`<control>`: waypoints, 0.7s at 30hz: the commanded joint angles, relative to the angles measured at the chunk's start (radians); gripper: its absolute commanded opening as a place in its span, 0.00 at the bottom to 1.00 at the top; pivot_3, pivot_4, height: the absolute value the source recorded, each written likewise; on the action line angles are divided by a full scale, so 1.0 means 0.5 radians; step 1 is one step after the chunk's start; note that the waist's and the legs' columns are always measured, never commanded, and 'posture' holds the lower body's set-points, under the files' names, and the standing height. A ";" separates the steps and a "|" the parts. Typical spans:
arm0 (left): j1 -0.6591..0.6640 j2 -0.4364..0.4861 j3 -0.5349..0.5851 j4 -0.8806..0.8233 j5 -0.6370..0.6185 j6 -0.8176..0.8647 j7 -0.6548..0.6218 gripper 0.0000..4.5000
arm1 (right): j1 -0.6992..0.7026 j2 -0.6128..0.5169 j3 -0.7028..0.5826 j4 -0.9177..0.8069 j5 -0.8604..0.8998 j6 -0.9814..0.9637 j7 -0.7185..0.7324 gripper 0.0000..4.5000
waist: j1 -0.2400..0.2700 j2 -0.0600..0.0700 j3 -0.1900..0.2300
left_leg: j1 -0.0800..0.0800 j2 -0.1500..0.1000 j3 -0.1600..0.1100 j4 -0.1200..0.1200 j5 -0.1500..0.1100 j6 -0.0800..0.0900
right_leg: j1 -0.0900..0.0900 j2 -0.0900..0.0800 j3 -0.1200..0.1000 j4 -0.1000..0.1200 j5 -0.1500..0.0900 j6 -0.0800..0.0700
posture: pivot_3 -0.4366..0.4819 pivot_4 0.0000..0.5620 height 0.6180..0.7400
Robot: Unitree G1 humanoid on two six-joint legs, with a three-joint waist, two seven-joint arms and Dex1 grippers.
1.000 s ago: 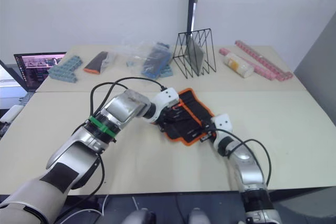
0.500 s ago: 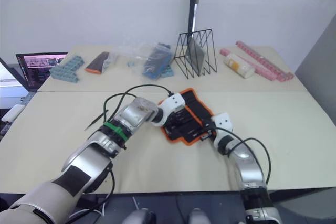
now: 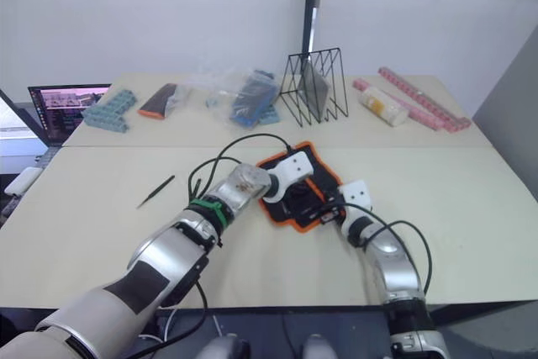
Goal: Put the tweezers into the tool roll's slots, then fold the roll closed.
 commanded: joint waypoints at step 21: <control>0.069 0.352 0.531 -0.347 -0.143 0.236 -0.188 0.99 | 0.074 -0.050 0.097 0.206 -0.133 0.083 0.066 0.00 | -0.024 0.001 0.000 | 0.000 0.002 -0.001 0.000 -0.001 0.002 | -0.003 0.002 0.000 0.003 -0.001 0.002 | 0.48 0.27 1.00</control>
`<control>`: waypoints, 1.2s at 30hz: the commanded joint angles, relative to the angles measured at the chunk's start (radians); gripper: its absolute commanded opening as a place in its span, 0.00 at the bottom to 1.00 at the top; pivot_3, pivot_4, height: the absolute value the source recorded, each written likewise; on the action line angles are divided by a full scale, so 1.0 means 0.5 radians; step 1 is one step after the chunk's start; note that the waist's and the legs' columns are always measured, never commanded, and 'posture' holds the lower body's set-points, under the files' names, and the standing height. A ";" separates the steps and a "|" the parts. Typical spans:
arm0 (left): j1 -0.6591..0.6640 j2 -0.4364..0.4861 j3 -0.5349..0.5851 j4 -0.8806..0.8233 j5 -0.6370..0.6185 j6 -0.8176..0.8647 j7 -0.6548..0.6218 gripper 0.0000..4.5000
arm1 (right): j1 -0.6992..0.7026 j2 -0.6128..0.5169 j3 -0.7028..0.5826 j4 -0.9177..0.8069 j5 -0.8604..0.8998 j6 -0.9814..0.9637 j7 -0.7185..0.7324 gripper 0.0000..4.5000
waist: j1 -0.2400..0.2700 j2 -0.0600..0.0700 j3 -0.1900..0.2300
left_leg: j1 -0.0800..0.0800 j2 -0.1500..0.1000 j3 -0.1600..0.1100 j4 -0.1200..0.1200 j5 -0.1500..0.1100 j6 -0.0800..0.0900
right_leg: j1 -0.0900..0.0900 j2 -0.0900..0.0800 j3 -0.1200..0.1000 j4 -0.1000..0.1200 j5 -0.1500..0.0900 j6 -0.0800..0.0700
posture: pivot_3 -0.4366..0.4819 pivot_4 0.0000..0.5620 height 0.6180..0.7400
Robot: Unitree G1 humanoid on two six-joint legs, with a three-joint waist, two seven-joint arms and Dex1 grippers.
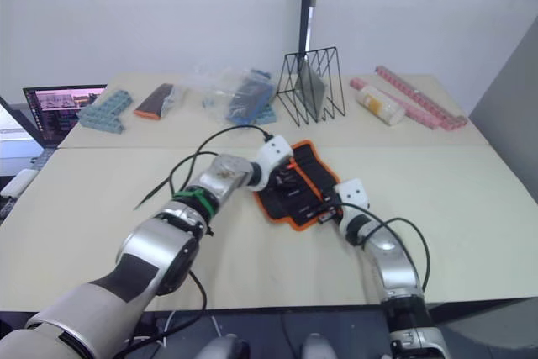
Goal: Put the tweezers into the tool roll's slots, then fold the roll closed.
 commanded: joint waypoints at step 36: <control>2.849 0.893 1.652 -3.073 -0.934 1.094 0.039 1.00 | 0.164 -0.255 0.063 0.207 -0.055 -0.007 0.363 0.00 | 0.055 -0.011 -0.014 | 0.018 0.008 -0.003 -0.014 -0.002 -0.003 | 0.006 -0.011 0.001 -0.013 -0.003 -0.011 | 0.48 0.27 1.00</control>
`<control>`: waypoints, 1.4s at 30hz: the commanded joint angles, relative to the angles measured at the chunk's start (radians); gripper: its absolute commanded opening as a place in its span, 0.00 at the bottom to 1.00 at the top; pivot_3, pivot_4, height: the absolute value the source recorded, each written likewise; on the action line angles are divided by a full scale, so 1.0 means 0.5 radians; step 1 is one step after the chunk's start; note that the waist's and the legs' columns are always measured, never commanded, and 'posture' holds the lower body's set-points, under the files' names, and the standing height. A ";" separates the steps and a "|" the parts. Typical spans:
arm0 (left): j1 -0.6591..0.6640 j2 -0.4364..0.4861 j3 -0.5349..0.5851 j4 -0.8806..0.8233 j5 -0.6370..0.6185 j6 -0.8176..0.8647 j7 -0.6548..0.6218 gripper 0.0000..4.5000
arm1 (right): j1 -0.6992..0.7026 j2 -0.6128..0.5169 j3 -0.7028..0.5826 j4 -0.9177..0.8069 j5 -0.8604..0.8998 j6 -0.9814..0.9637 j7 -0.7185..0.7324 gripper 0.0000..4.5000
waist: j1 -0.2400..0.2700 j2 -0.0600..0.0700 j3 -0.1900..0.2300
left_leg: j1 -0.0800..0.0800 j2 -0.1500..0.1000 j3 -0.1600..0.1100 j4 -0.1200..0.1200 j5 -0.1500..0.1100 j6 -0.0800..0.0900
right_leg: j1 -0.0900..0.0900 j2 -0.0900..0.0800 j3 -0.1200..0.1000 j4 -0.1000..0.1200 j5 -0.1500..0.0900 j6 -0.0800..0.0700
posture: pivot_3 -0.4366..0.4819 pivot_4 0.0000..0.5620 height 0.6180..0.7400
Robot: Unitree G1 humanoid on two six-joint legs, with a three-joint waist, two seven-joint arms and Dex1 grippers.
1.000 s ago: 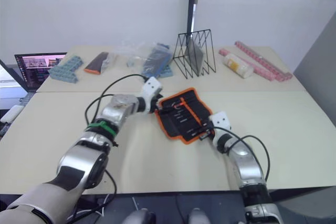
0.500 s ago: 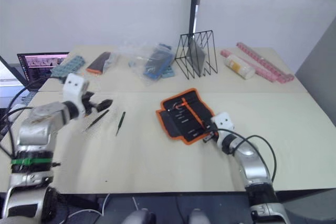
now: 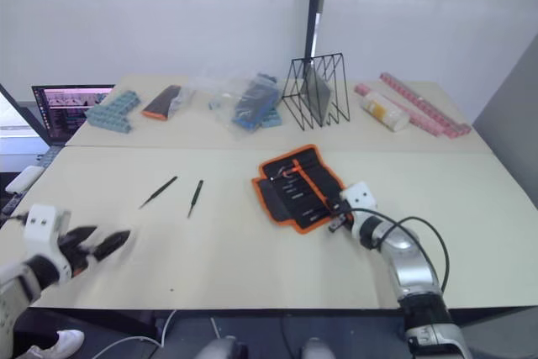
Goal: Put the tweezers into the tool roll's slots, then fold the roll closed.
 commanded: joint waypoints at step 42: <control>-1.168 0.352 -0.858 1.712 0.276 -1.165 -0.319 1.00 | 0.267 0.021 0.013 -0.115 -0.040 0.135 -0.102 0.00 | -0.023 0.000 -0.001 | 0.012 0.001 -0.002 -0.008 -0.007 0.002 | 0.018 0.003 -0.004 -0.019 -0.008 -0.002 | 0.48 0.27 1.00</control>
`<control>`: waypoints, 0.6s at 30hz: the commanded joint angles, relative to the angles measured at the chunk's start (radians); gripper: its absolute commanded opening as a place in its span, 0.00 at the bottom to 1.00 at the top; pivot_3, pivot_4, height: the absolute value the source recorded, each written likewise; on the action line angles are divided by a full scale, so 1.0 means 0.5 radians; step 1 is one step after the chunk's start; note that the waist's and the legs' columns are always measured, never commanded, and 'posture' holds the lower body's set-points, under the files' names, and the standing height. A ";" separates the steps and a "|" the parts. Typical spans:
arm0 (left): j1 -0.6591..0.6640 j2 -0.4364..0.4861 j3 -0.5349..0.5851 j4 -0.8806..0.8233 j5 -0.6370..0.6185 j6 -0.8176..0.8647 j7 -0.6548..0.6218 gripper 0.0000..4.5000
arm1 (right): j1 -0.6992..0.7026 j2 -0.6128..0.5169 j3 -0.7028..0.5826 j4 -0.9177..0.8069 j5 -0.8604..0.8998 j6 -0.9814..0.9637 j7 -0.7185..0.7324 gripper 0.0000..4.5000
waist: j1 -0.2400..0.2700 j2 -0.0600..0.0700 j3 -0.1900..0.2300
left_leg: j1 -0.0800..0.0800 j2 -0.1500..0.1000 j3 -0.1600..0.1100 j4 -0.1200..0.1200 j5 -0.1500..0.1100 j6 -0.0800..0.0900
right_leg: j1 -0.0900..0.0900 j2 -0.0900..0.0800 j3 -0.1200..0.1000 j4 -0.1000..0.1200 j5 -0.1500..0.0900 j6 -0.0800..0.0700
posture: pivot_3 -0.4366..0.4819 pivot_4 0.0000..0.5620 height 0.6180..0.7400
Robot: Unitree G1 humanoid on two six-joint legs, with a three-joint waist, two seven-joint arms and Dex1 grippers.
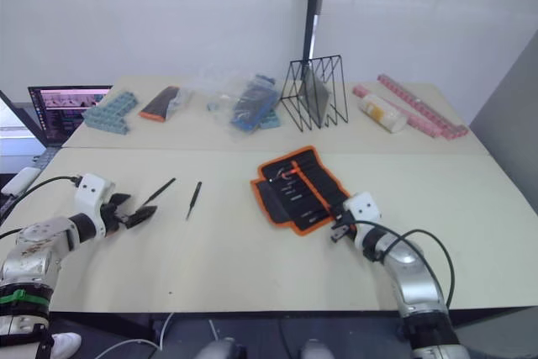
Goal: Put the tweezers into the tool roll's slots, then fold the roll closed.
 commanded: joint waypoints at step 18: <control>-0.318 0.004 -0.163 0.525 0.163 -0.360 -0.211 0.31 | 0.120 -0.009 0.016 0.032 -0.048 0.146 -0.057 0.00 | 0.011 -0.002 -0.001 | 0.001 -0.003 0.000 0.000 0.000 0.001 | -0.001 0.000 0.000 0.011 0.001 0.002 | 0.48 0.27 1.00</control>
